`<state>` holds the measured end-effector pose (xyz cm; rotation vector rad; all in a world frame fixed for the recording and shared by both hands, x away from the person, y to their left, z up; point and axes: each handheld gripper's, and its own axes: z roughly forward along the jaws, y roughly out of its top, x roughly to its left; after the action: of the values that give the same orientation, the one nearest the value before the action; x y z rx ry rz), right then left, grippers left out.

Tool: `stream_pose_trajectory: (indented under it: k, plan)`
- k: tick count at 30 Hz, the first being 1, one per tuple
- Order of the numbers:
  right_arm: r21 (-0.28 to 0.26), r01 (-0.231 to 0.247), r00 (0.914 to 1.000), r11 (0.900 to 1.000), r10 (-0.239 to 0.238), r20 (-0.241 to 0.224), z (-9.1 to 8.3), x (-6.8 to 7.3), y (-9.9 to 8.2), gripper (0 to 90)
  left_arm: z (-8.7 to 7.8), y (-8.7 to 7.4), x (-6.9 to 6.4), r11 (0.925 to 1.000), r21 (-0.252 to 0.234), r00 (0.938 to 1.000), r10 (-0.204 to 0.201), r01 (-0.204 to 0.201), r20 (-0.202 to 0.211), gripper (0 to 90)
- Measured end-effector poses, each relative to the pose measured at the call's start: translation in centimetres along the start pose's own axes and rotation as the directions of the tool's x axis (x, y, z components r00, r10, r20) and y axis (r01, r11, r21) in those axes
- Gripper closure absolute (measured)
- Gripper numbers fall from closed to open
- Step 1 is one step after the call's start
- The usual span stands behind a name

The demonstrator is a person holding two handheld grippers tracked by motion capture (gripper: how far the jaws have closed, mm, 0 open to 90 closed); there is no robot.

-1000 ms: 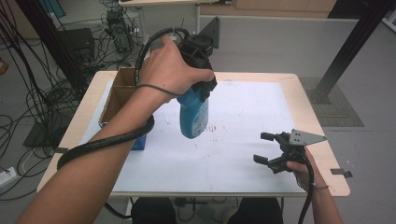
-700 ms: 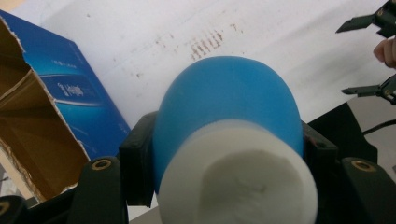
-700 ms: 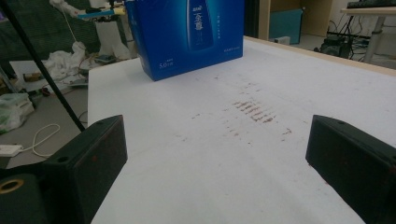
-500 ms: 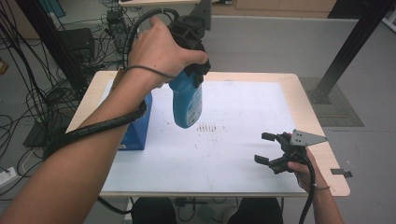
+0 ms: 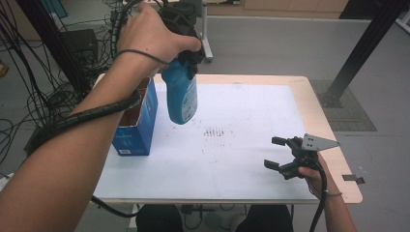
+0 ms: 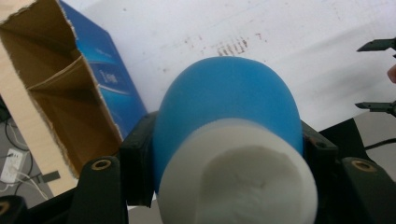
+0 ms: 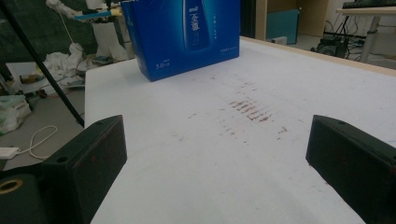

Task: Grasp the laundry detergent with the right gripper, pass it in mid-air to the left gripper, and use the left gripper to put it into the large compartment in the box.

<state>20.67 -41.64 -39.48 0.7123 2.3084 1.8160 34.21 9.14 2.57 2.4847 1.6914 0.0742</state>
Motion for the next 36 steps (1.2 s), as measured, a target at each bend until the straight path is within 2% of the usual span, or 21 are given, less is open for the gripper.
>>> stream_pose_trajectory:
  k: [9, 14, 22, 30, 35, 36]
  plan:
    - [0.003, -0.005, 1.0, 1.0, 0.005, 0.005, 0.1, -0.1, -0.3, 5.1, -0.4, 0.2, 1.9, 0.998, -0.004, 0.998, -0.064, 0.064, -0.006, 37.7]
    - [0.002, -0.005, 1.0, 1.0, 0.005, 0.007, 0.1, -0.1, -0.3, 5.1, -0.5, 0.4, 3.1, 0.9941, -0.002, 0.9941, -0.108, 0.108, -0.012, 37.7]
    - [0.002, -0.007, 0.9999, 1.0, 0.007, 0.009, 0.0, -0.1, -0.3, 5.0, -0.9, 0.7, 4.9, 0.9886, 0.009, 0.9884, -0.15, 0.15, -0.022, 37.7]
    - [-0.004, -0.007, 0.9999, 1.0, 0.007, 0.01, 0.2, -0.2, -0.4, 4.9, -1.6, 1.0, 6.6, 0.9778, 0.009, 0.9775, -0.209, 0.209, -0.028, 37.7]
    - [-0.004, -0.009, 0.9999, 1.0, 0.009, 0.008, 0.3, -0.2, -0.4, 4.9, -1.9, 1.3, 7.3, 0.9728, 0.018, 0.9723, -0.23, 0.231, -0.043, 37.6]
    - [-0.004, -0.008, 0.9999, 1.0, 0.008, 0.008, 0.4, -0.2, -0.4, 5.0, -1.9, 1.3, 7.7, 0.9699, 0.016, 0.9693, -0.242, 0.243, -0.041, 37.6]
